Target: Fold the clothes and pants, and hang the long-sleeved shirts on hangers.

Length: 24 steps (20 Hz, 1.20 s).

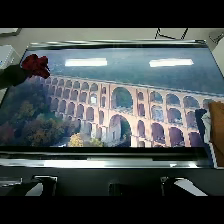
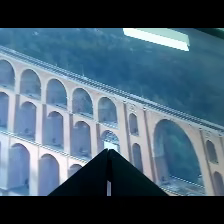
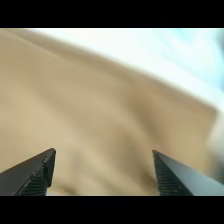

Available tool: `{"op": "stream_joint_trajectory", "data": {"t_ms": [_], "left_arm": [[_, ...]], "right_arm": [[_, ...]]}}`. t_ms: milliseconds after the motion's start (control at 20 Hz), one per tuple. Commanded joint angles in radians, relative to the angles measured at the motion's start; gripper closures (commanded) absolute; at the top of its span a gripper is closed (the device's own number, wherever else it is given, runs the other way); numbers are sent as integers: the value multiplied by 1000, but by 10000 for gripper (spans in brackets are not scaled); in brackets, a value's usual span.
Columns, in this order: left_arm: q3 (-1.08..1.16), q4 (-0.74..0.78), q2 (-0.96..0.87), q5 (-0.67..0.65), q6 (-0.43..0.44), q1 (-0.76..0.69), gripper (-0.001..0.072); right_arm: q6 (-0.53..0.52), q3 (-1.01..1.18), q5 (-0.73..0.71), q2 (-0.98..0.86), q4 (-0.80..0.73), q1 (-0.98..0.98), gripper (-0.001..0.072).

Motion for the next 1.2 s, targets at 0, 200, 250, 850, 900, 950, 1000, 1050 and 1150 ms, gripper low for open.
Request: {"op": "stream_joint_trajectory", "data": {"t_ms": [0,200,250,850,900,950,1000,1050,1150], "left_arm": [[191,432,-119,-136,-128,-93,694],[282,711,-290,-363,-234,-199,483],[268,658,-316,-437,-250,-198,109],[-40,472,-249,-363,-138,-203,16],[-40,473,-248,-363,-137,-203,16],[-40,472,-248,-363,-137,-203,16],[-40,472,-248,-363,-137,-203,16],[-40,472,-248,-363,-138,-203,16],[-40,472,-248,-363,-137,-203,16]], "right_arm": [[-115,230,-203,4,114,281,25],[94,236,-124,-46,11,795,16],[153,230,-45,-90,1,882,23],[154,230,198,-244,-36,1147,18],[154,230,198,-244,-36,1147,18],[154,230,198,-244,-36,1147,18],[154,230,198,-243,-36,1147,18],[154,230,198,-244,-36,1147,18],[154,230,198,-244,-36,1147,18]]}}
